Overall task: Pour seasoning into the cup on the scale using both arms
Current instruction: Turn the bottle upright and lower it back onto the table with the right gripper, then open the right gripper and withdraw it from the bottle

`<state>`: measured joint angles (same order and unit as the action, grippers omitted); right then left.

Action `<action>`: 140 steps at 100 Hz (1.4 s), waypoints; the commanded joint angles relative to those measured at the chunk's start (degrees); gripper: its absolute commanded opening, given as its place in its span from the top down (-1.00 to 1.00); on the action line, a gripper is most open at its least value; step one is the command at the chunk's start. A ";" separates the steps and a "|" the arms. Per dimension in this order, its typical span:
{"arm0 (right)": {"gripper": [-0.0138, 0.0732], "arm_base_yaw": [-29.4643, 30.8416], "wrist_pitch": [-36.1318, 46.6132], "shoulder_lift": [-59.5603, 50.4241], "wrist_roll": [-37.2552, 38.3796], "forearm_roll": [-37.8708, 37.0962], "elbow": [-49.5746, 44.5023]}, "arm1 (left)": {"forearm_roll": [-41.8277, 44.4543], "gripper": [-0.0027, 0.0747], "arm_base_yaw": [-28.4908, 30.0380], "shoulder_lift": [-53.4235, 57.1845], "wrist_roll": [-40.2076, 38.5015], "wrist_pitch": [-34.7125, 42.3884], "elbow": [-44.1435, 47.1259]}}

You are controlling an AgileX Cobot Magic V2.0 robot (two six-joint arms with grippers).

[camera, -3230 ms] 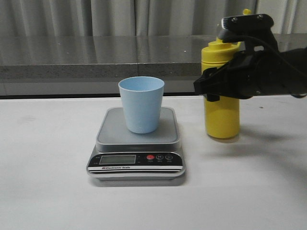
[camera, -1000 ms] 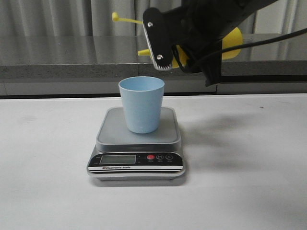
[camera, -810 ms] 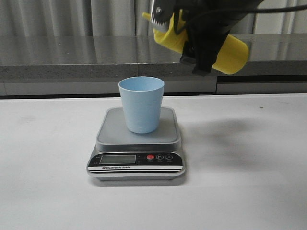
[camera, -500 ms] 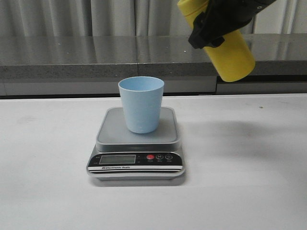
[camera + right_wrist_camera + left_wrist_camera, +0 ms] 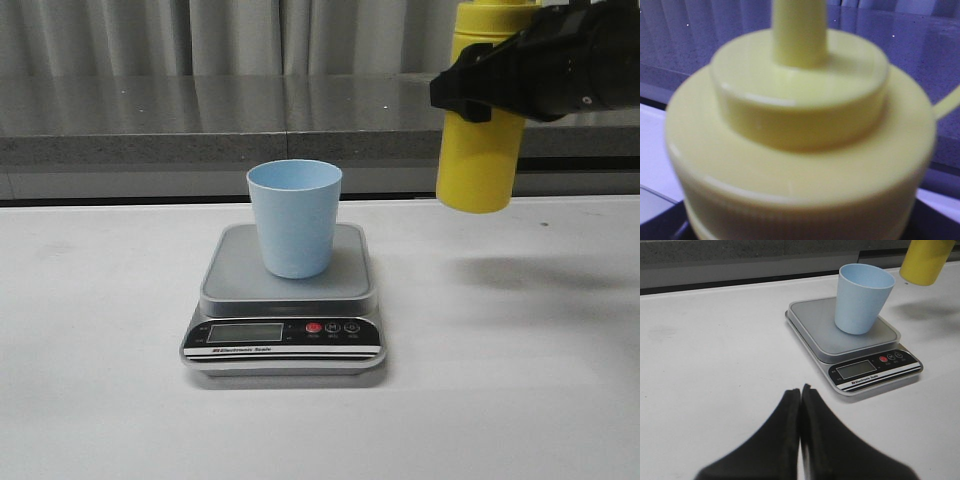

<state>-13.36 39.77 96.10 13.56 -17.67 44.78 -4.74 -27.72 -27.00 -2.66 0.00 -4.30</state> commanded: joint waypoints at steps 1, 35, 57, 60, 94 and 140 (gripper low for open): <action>0.82 0.38 10.90 0.60 -0.71 1.39 0.26 | -0.08 0.98 0.15 -0.42 -0.61 4.75 -1.55; 0.82 0.38 15.68 7.66 -0.49 1.33 0.26 | -0.08 0.98 0.15 -0.42 -0.61 4.75 -1.55; 0.80 0.38 15.87 9.37 -0.49 0.53 0.26 | -0.08 0.98 0.15 -0.42 -0.61 4.75 -1.55; 0.78 0.38 15.82 9.53 -0.49 0.47 0.26 | -0.08 0.98 0.15 -0.42 -0.61 4.75 -1.55; -0.63 0.38 15.58 9.80 -0.59 0.47 0.26 | -0.08 0.98 0.15 -0.42 -0.61 4.75 -1.55; -0.78 0.27 11.43 4.72 -0.65 -1.14 -1.91 | -0.08 0.98 0.15 -0.42 -0.61 4.75 -1.55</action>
<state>-13.29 47.98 106.26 13.56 -18.34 43.17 -4.74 -27.72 -27.00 -2.66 0.00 -4.30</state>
